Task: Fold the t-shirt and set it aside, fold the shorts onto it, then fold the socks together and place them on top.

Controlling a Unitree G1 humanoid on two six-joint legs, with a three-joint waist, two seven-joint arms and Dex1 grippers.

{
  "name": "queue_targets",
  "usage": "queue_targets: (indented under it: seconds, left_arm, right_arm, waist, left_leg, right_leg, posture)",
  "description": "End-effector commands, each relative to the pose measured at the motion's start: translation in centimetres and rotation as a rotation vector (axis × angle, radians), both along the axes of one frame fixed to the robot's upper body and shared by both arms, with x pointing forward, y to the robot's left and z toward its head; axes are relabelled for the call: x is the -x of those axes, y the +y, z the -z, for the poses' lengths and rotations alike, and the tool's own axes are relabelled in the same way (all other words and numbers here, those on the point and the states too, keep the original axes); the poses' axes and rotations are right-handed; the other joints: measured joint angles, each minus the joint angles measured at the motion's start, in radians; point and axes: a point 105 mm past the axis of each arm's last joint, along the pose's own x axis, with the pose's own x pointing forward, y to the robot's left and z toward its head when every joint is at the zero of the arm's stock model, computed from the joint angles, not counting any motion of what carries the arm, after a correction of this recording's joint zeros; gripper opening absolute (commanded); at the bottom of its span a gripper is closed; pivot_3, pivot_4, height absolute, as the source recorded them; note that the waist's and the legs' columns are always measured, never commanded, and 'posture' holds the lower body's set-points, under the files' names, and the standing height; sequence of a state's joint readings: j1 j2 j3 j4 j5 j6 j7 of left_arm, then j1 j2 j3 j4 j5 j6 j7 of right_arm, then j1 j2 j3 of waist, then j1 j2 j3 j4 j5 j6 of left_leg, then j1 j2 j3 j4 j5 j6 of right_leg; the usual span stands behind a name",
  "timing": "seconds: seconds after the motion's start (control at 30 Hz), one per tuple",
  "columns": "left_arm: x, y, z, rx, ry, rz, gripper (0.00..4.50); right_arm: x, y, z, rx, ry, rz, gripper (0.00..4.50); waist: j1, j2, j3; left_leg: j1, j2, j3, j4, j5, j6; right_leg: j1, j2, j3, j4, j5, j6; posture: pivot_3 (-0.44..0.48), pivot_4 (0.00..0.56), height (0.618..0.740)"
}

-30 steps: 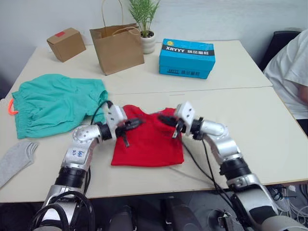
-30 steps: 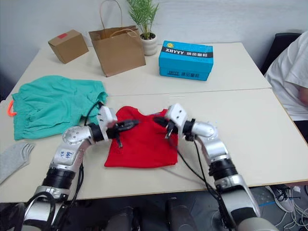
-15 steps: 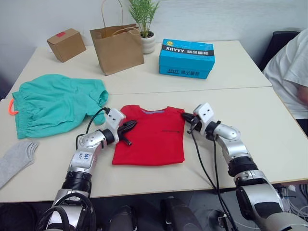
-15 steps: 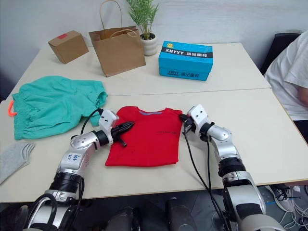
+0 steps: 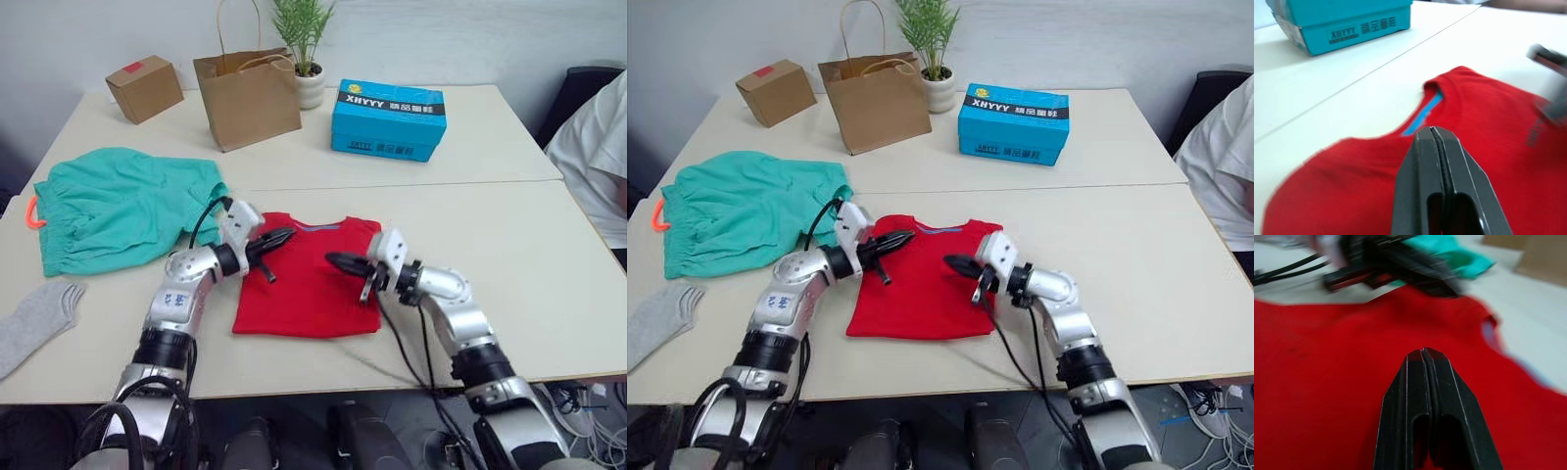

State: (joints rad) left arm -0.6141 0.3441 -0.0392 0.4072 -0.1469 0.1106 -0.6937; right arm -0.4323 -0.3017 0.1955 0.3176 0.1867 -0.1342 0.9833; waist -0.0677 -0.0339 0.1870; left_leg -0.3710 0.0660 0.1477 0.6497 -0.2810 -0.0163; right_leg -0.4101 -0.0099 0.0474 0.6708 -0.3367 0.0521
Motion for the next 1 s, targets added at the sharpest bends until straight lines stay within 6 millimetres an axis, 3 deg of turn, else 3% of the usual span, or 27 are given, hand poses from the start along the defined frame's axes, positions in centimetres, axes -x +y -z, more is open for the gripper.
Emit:
queue_targets:
  seconds: [0.03, 0.23, 0.33, 0.4, 0.47, 0.53, 0.63, 0.7, 0.87, 1.0]
  left_arm:
    - [-0.8, 1.1, 0.8, -0.022, 0.005, -0.080, 0.00]
    - [1.2, 1.6, 1.2, 0.023, 0.006, 0.008, 0.00]
    - [3.7, 1.3, -0.3, 0.113, -0.041, 0.133, 0.00]
    - [5.4, 1.5, -2.6, 0.171, -0.134, 0.207, 0.38]
    - [8.1, 1.9, -3.9, 0.133, -0.173, 0.305, 0.88]
    - [10.4, 2.4, -3.4, 0.043, -0.154, 0.352, 1.49]
    - [12.7, 3.0, -3.3, 0.083, -0.092, 0.373, 2.44]
    - [13.8, 3.6, -2.7, 0.068, -0.063, 0.365, 3.07]
    - [15.8, 3.8, -3.3, 0.102, -0.018, 0.412, 4.50]
    - [16.1, 3.3, -4.0, 0.078, -0.068, 0.437, 4.50]
  right_arm:
    - [0.1, -2.2, 0.4, 0.029, -0.023, 0.051, 0.03]
    - [1.9, -5.2, -1.0, -0.038, 0.000, 0.058, 0.03]
    - [3.1, -6.4, -2.6, -0.061, 0.007, 0.063, 0.03]
    - [3.8, -7.6, -3.6, -0.111, 0.132, 0.079, 0.00]
    - [4.6, -9.4, -4.3, -0.118, 0.274, 0.096, 0.39]
    - [5.2, -10.9, -4.7, -0.133, 0.438, 0.107, 0.92]
    - [5.0, -12.3, -4.9, -0.165, 0.602, 0.160, 1.96]
    - [4.5, -12.9, -3.3, -0.107, 0.812, 0.254, 2.64]
    - [3.8, -11.2, -1.5, -0.027, 1.024, 0.272, 4.28]
    - [3.2, -8.9, -1.0, -0.023, 1.092, 0.224, 4.28]
  waist:
    - [-0.002, 0.000, 0.000]
    - [0.000, 0.000, 0.000]
    - [-0.004, 0.000, 0.000]
    - [-0.003, 0.000, 0.000]
    - [0.000, 0.000, 0.000]
    - [-0.005, 0.000, 0.000]
    - [-0.011, 0.000, 0.000]
    - [-0.013, 0.000, 0.000]
    - [-0.015, 0.000, 0.000]
    - [-0.018, -0.001, 0.000]
  left_leg:
    - [0.000, 0.000, 0.000, 0.000, 0.000, 0.000]
    - [0.001, 0.001, 0.000, -0.001, 0.000, 0.000]
    - [0.000, 0.001, 0.000, -0.002, 0.000, -0.001]
    - [0.000, 0.001, 0.000, -0.002, 0.000, -0.001]
    - [0.000, 0.001, -0.001, -0.002, -0.001, -0.001]
    - [0.001, 0.001, -0.001, -0.003, -0.001, 0.000]
    - [0.002, 0.002, -0.001, -0.005, -0.005, 0.004]
    - [0.001, 0.002, -0.003, -0.004, -0.005, 0.006]
    - [-0.001, 0.002, -0.003, -0.005, -0.006, 0.007]
    - [-0.001, 0.002, -0.002, -0.005, -0.006, 0.008]
  right_leg:
    - [0.000, 0.000, 0.000, 0.000, 0.000, 0.000]
    - [0.000, 0.001, 0.000, -0.001, 0.000, 0.000]
    - [0.000, 0.001, 0.000, 0.000, 0.000, -0.001]
    - [0.000, 0.001, 0.000, 0.000, 0.000, -0.001]
    - [0.000, 0.000, 0.000, -0.001, 0.000, -0.001]
    - [0.000, 0.000, 0.000, -0.002, 0.000, -0.001]
    - [0.002, 0.000, 0.000, -0.005, 0.000, -0.001]
    - [0.002, 0.000, 0.000, -0.006, 0.000, -0.001]
    - [0.001, 0.000, 0.000, -0.009, 0.001, -0.002]
    - [0.001, 0.000, 0.000, -0.010, 0.001, -0.002]
  posture:
    - [0.000, 0.150, 0.740]
    - [0.000, 0.150, 0.740]
    - [0.000, 0.150, 0.740]
    - [0.000, 0.150, 0.740]
    - [0.000, 0.150, 0.740]
    - [0.000, 0.150, 0.740]
    - [0.000, 0.150, 0.740]
    - [0.000, 0.150, 0.740]
    - [0.000, 0.150, 0.740]
    - [0.000, 0.150, 0.740]
